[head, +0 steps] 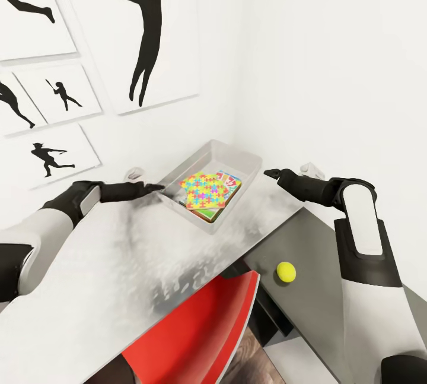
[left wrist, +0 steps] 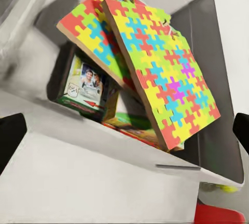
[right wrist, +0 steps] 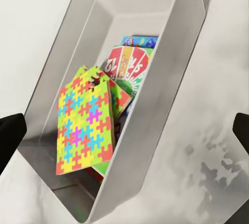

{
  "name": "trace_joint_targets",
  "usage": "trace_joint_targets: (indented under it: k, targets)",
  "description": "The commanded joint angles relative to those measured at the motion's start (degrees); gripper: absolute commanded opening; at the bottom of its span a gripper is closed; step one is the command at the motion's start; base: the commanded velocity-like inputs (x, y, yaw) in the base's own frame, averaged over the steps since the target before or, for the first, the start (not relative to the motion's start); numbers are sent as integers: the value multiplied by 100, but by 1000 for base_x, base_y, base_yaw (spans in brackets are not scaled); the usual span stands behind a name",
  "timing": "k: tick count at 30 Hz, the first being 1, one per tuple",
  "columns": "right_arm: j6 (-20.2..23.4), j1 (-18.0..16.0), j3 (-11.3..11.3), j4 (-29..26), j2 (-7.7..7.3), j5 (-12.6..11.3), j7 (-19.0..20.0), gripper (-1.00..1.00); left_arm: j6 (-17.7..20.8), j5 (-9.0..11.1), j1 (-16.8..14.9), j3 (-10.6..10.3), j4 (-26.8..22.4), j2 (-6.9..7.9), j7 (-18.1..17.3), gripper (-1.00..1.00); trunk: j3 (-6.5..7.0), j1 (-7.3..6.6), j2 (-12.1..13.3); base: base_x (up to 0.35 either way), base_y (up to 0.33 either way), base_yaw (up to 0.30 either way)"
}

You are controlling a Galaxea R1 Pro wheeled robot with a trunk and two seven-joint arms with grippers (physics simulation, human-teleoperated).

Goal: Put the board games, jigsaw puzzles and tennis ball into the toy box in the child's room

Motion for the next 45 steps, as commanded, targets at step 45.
trace_joint_targets:
  k: [45]
  targets:
    - [10,-23,6,4,30,-51,-49,100,51,17,159,-165,70,2974,-2467,100,101,3,-11,-17,25,-17]
